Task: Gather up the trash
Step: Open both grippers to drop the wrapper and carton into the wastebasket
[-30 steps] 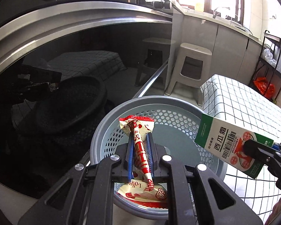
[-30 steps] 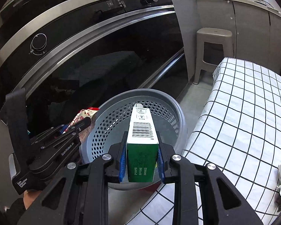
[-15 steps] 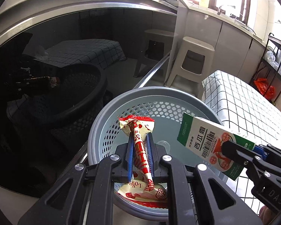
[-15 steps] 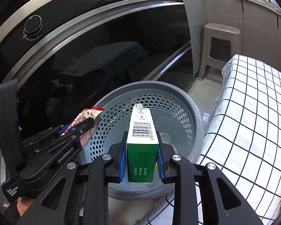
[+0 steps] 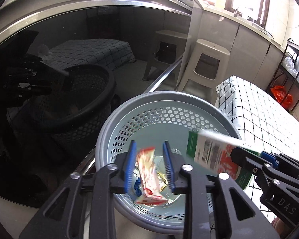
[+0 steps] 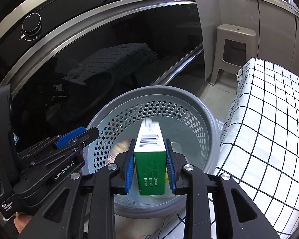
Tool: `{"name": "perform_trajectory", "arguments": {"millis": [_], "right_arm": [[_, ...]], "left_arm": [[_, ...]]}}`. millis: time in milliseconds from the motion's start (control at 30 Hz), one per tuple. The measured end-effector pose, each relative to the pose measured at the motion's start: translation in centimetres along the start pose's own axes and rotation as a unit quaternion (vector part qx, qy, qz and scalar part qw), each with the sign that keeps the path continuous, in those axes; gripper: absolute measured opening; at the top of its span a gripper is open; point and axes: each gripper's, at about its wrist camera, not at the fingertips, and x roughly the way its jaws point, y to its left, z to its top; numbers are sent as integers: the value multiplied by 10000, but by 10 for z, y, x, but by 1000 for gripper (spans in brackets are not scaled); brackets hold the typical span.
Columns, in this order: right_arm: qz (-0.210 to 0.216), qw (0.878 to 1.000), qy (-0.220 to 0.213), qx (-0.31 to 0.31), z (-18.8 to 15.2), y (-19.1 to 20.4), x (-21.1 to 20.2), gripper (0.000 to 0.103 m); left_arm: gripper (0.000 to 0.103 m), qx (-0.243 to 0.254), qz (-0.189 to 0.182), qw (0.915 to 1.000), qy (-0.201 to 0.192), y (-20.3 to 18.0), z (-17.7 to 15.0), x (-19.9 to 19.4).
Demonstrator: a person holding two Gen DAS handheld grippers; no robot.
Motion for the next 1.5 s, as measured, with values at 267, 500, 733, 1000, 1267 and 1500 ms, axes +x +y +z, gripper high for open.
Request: {"name": "perform_trajectory", "arguments": {"millis": [267,500,733,1000,1267,1500], "right_arm": [[-39,9999,-150,4,1,-2,-8,51],[-39,9999,-151,63,0,-6,-9,51],[-107,9998,-175,31,-5,-5,-11,51],[-193,9993,-321,59,-11,-10,-22,60],[-334,9986,-402,93,-20,-18,-40,66],[-503,9970,-567,180,-32,-28,-65,71]], "left_arm": [[53,-70,15,10000,-60,3,-1,-3],[57,-82,31,9999,-57,4,0,-4],[58,-49,18,9999,-102,2,-1,-7],[60,-15,38,9998,-185,-2,-2,-14],[68,7,-45,9996,-279,-8,-8,-25],[69,-25,-146,9994,-325,-14,-16,-34]]}}
